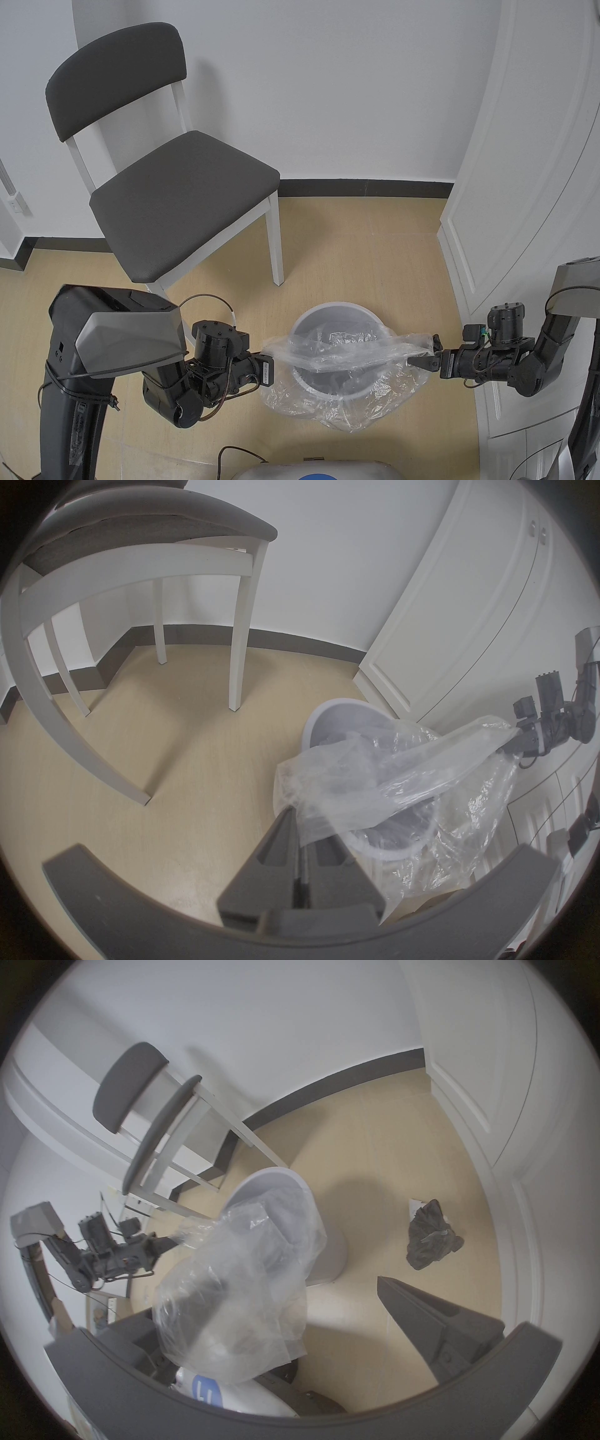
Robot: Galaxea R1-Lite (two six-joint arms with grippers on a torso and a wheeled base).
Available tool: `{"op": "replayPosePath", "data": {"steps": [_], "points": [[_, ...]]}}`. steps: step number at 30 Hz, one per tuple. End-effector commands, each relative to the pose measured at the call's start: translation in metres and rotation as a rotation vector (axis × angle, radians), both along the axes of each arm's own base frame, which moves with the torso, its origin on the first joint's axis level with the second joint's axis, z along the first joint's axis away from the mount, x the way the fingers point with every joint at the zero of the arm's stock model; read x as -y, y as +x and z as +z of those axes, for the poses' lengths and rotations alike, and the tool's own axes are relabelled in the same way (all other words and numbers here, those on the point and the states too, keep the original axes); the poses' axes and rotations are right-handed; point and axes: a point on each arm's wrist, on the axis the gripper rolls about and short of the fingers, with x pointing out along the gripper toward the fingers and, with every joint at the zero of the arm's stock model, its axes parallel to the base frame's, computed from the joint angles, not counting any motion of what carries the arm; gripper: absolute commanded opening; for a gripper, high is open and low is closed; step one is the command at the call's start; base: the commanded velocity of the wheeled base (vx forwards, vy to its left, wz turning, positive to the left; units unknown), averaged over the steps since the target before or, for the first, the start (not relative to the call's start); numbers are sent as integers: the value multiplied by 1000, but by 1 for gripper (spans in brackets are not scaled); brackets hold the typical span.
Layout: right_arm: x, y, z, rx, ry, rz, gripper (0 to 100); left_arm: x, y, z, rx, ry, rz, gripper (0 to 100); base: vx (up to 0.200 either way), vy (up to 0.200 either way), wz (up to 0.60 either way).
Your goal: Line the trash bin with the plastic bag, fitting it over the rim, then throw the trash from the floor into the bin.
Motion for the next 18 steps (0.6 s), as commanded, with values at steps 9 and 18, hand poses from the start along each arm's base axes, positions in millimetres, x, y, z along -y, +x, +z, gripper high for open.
{"op": "replayPosePath", "data": {"steps": [9,18], "points": [[47,1,4,-3,120,-1,100,-11,9,-8,-26,19,35,0,0,0,0],[75,4,-1,18,117,-26,100,-19,16,-12,-73,39,64,0,0,0,0]]}}
